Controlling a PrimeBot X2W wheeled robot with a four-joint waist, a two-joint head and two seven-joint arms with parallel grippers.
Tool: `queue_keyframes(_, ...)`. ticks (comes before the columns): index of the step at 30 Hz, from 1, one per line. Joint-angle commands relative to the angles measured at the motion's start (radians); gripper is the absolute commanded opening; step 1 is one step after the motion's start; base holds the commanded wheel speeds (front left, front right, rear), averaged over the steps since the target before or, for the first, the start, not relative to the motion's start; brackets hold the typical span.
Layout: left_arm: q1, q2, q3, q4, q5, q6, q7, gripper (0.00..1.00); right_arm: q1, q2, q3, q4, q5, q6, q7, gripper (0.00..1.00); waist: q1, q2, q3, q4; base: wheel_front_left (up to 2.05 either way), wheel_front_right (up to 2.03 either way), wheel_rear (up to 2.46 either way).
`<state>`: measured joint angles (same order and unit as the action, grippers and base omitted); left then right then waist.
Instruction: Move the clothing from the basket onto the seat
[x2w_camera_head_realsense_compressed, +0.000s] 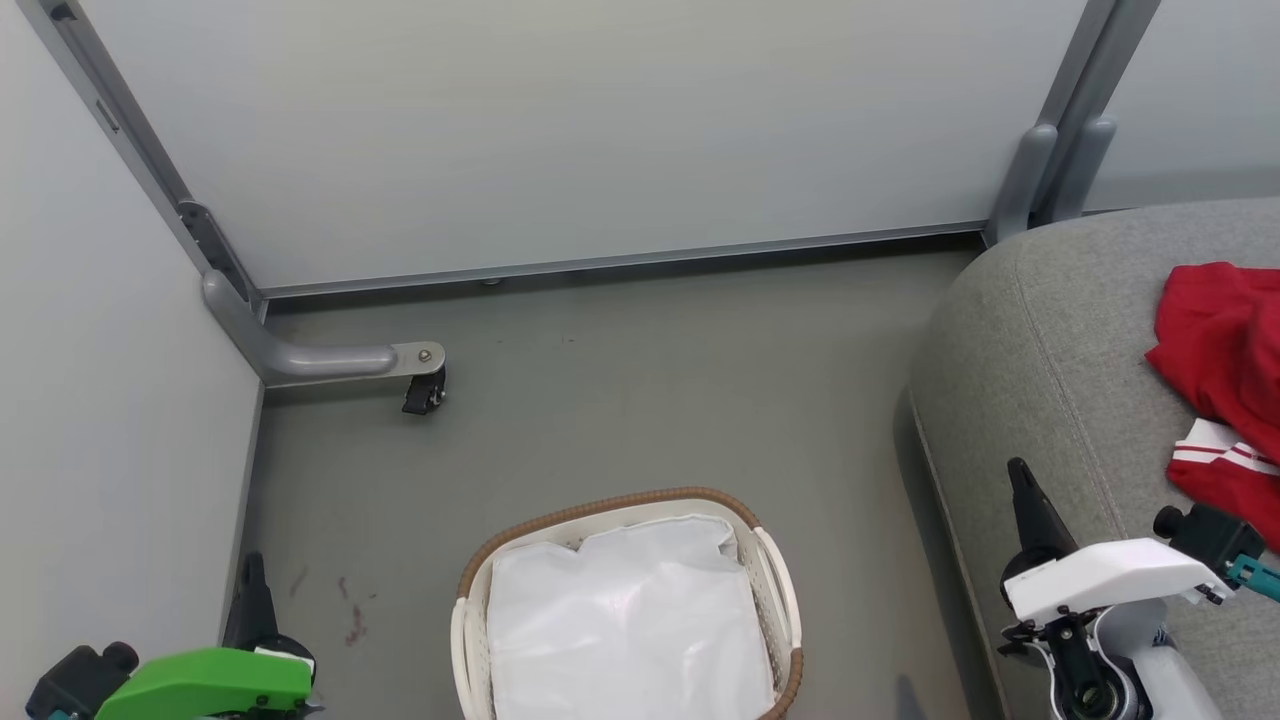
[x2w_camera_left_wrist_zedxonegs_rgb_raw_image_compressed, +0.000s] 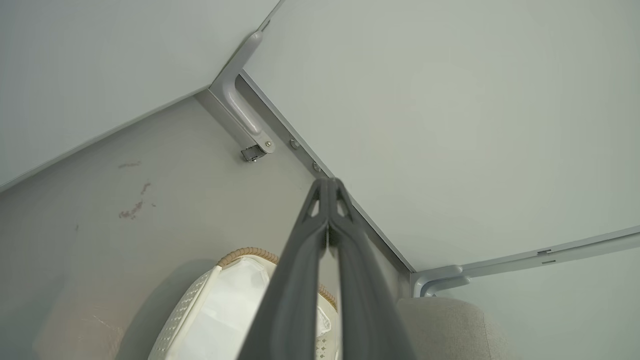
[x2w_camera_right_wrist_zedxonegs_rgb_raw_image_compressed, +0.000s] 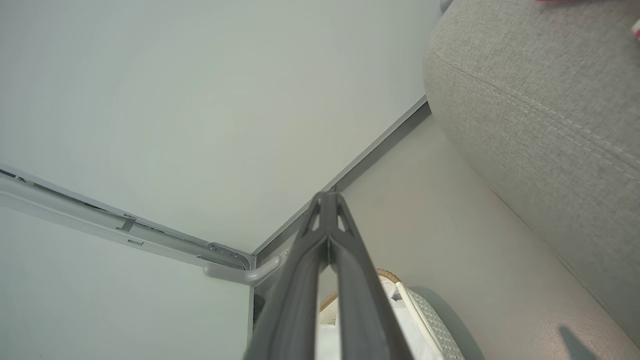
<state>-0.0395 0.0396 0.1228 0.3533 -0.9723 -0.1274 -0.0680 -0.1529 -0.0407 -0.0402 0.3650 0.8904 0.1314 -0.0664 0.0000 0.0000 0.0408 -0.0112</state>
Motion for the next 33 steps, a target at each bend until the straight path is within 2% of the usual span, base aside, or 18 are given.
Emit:
queue_keyframes(1, -0.028, 0.008, -0.001, -0.018, -0.031, -0.002, 0.008, 0.0, 0.003, -0.006, -0.006, -0.019, 0.034, 0.0, 0.008, 0.0, 0.0, 0.0, -0.001, 0.0, 0.0, 0.0, 0.0)
queue_keyframes(33, -0.052, 0.011, -0.005, -0.064, -0.333, -0.004, 0.096, 0.0, 0.025, -0.009, -0.041, -0.071, 0.374, -0.001, 0.095, 0.0, 0.0, 0.0, -0.016, 0.005, 0.0, 0.0, 0.0)
